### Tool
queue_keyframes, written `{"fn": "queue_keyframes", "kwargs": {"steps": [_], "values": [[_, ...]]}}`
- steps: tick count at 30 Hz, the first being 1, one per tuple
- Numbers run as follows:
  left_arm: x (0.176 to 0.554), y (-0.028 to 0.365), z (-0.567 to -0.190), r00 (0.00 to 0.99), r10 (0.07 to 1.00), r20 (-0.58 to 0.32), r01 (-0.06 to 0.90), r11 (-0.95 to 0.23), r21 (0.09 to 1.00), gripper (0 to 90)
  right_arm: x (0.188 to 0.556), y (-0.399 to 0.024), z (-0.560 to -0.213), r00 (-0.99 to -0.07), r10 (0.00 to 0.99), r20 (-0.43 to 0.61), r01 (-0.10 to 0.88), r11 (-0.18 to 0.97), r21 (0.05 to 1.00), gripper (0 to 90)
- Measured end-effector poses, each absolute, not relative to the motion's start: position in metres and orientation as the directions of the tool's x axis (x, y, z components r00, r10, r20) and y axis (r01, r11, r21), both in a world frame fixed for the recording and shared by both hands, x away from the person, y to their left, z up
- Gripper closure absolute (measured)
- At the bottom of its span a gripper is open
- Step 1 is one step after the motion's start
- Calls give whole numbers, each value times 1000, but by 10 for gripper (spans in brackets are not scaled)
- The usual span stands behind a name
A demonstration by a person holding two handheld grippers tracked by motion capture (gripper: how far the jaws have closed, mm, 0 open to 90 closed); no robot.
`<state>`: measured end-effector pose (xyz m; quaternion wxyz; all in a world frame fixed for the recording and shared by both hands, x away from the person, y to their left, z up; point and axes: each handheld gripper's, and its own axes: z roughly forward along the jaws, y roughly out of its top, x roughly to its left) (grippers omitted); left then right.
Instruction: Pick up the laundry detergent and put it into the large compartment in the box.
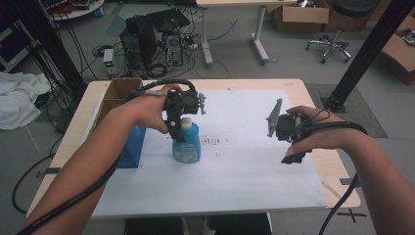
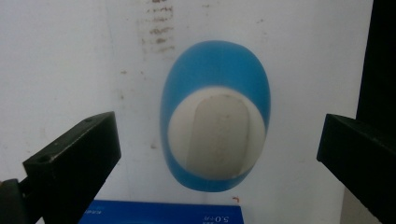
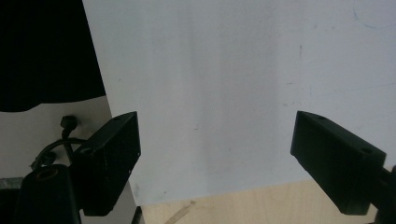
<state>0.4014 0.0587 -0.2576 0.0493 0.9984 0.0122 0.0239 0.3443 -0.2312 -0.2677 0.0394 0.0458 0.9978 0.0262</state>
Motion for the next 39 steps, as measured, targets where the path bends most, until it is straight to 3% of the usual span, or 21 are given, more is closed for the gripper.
{"fn": "queue_keyframes", "kwargs": {"steps": [39], "values": [[407, 53, -294, 996, -45, 77, -49, -997, 51, 9, 346, -229, -277, -993, 102, -65, 98, 994, 51, 161]]}}
